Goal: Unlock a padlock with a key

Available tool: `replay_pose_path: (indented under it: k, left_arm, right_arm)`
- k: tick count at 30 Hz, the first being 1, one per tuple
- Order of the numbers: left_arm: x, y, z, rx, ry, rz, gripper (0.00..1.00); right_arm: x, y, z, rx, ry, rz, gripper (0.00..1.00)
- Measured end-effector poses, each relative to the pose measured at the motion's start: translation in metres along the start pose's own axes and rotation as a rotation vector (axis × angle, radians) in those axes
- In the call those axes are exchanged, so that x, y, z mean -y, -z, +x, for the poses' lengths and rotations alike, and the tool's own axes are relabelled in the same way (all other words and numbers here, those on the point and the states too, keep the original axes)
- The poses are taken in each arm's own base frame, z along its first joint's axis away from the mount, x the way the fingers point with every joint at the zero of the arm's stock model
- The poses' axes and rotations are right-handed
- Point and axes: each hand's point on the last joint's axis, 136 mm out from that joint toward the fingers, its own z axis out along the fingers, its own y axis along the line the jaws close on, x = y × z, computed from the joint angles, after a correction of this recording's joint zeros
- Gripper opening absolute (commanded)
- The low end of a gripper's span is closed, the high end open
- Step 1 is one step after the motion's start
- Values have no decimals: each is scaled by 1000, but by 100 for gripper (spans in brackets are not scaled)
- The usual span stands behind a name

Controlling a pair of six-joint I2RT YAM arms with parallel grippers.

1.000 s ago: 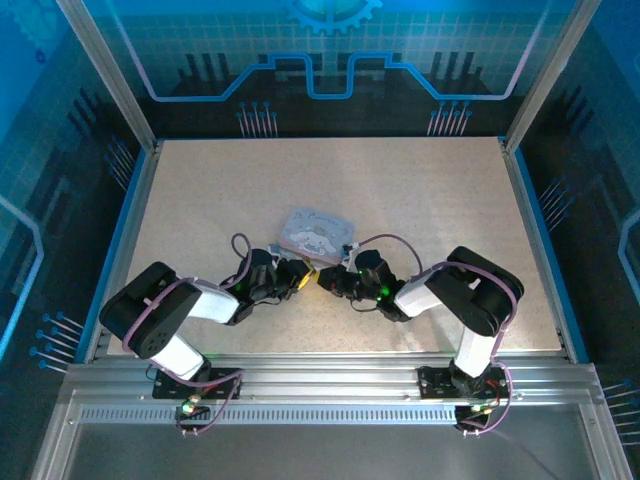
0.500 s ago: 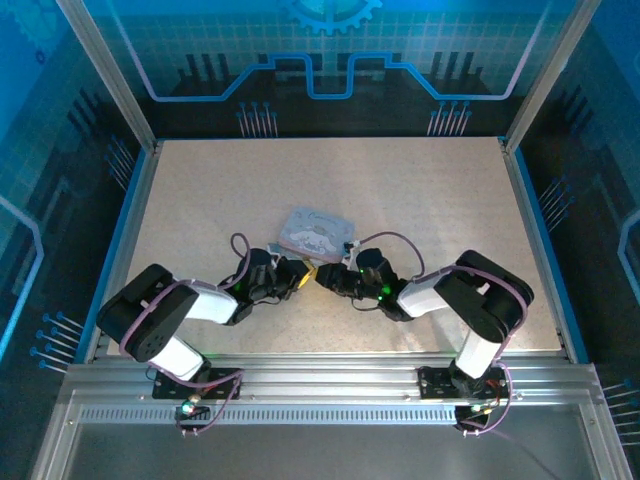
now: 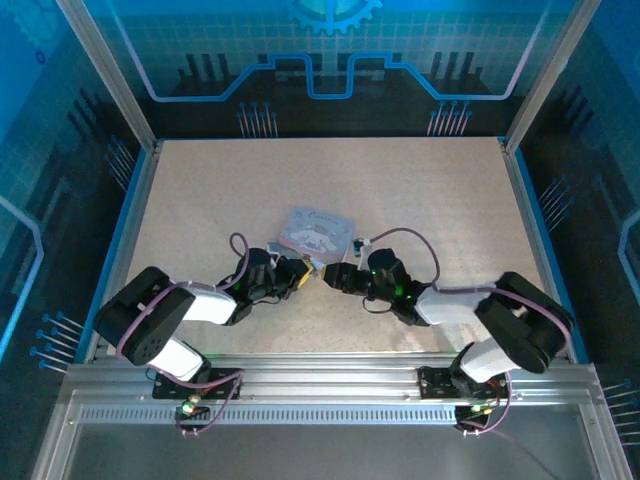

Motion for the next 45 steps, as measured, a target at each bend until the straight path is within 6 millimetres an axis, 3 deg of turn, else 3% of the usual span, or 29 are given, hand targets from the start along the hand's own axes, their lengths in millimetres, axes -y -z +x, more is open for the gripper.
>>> replay_pose_path:
  k: [12, 24, 32, 38, 45]
  left_arm:
    - [3, 0, 5, -11, -7, 6, 14]
    - [3, 0, 8, -18, -4, 5, 14]
    - [3, 0, 10, -25, 3, 2, 15]
    - [0, 0, 14, -34, 25, -12, 15]
    - [0, 0, 15, -35, 44, -11, 15]
  right_arm:
    - [-51, 63, -38, 150, 402, -45, 84]
    - [-96, 94, -43, 216, 949, -147, 85]
    - [-82, 81, -31, 147, 1176, -103, 83]
    - [-71, 51, 2, 4, 1396, -47, 81]
    - [-33, 18, 27, -126, 1536, 97, 70]
